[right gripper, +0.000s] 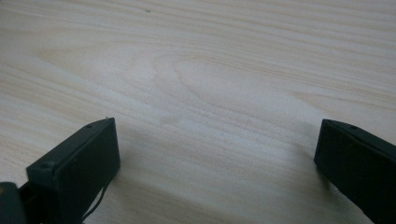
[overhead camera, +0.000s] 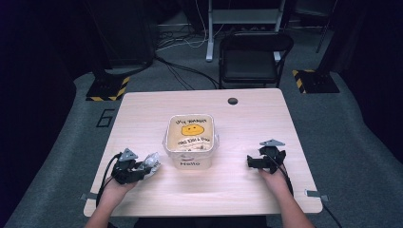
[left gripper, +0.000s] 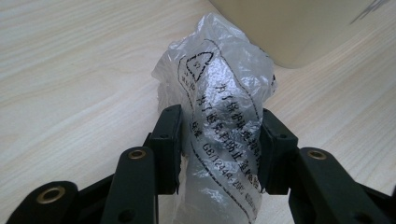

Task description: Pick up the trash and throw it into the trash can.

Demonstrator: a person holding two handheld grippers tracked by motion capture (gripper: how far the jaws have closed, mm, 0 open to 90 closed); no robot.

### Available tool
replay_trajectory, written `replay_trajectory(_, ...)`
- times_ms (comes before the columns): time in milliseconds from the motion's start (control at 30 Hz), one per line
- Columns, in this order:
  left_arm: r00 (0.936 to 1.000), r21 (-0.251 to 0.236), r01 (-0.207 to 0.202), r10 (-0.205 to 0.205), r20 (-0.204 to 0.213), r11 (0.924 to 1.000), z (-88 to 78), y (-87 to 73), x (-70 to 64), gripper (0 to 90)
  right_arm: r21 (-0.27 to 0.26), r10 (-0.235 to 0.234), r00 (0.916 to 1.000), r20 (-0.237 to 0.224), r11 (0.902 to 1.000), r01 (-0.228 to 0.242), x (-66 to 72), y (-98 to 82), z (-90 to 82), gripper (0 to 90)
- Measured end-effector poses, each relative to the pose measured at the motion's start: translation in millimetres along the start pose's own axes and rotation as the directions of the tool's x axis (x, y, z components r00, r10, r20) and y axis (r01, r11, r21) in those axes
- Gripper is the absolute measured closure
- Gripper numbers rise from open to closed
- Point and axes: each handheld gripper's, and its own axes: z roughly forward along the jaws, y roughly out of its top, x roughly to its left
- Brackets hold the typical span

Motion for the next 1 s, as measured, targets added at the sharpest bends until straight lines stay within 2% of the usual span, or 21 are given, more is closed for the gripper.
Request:
replay_trajectory(267,0.9994,-0.033,0.027,-0.028,-0.018,0.9991,-9.8,4.8,7.4,57.7,0.000,0.000,1.0000,0.000,1.0000,0.000,0.0,0.0,0.0,0.0)
replay_trajectory(367,0.9992,-0.027,0.032,-0.032,-0.024,0.9991,-13.8,8.3,10.0,57.9,0.000,0.000,1.0000,0.000,1.0000,0.000,0.0,0.0,0.0,0.0)
replay_trajectory(533,0.9993,-0.031,0.025,-0.025,-0.027,0.9992,-19.1,15.3,11.4,58.1,0.000,0.000,1.0000,0.000,1.0000,0.000,0.0,0.0,0.0,0.0)
replay_trajectory(567,0.9996,-0.019,0.013,-0.014,-0.024,0.9997,-21.6,17.2,11.9,58.1,0.000,0.000,1.0000,0.000,1.0000,0.000,0.0,0.0,0.0,0.0)
replay_trajectory(633,0.9997,-0.032,0.016,-0.017,-0.019,0.9993,-24.0,20.7,11.4,58.1,0.000,0.000,1.0000,0.000,1.0000,0.000,0.0,0.0,0.0,0.0)
replay_trajectory(700,0.9998,-0.030,0.001,-0.002,-0.021,0.9996,-27.1,24.9,12.2,58.1,0.000,0.000,1.0000,0.000,1.0000,0.000,0.0,0.0,0.0,0.0)
replay_trajectory(1000,0.9995,-0.035,0.003,-0.004,-0.032,0.9994,-35.8,40.2,15.3,58.1,0.000,0.000,1.0000,0.000,1.0000,0.000,0.0,0.0,0.0,0.0)
